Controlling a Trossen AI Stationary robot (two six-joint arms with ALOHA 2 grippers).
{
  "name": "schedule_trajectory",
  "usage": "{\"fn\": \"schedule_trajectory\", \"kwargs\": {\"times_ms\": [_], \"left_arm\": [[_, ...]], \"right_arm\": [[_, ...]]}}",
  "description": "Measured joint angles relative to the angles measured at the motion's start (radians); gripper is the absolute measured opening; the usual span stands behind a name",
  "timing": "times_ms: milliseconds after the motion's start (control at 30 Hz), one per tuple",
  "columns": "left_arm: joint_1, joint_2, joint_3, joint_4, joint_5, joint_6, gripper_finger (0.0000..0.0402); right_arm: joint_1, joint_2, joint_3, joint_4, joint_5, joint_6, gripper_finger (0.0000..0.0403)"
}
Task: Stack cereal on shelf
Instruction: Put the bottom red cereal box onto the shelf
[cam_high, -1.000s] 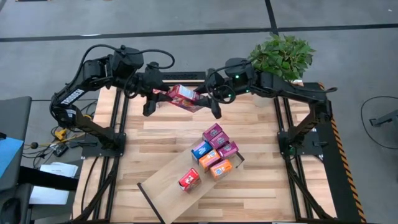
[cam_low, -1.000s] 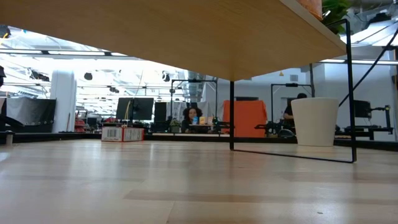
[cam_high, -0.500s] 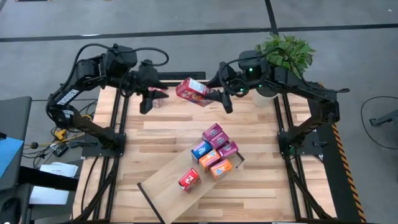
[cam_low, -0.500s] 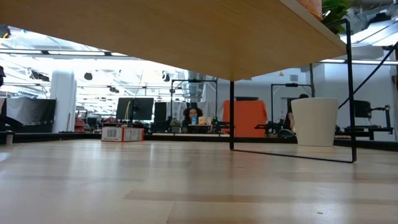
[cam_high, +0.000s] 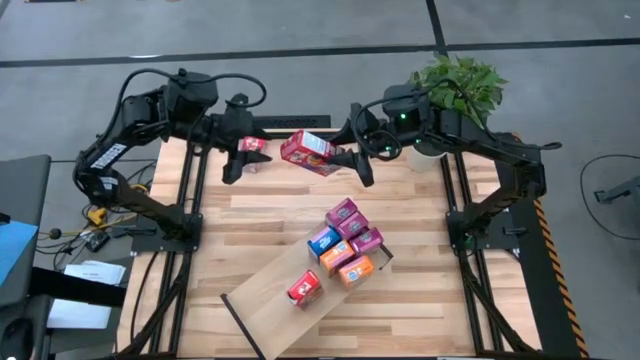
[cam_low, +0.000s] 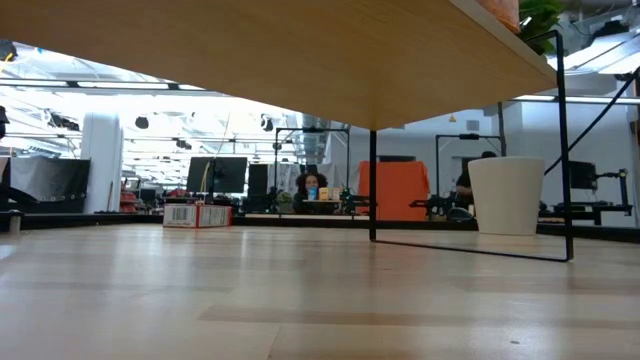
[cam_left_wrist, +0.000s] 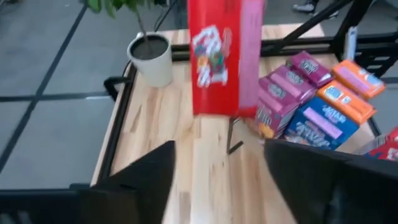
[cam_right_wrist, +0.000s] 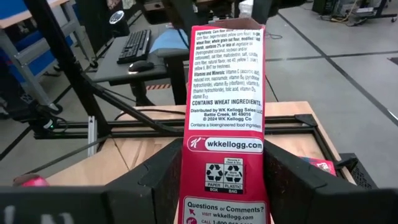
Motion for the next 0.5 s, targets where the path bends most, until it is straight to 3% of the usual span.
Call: {"fn": "schedule_trajectory", "kwargs": {"times_ms": [233, 500], "left_arm": [[-0.011, 0.021, -0.001, 0.085, -0.052, -0.004, 0.0336], [-0.018, 0.022, -0.001, 0.107, 0.058, -0.021, 0.0356]], "right_arm": [[0.003, 0.002, 0.000, 0.002, 0.003, -0.008, 0.0211], [0.003, 0.025, 0.003, 0.024, 0.002, -0.034, 0.0213]]}}
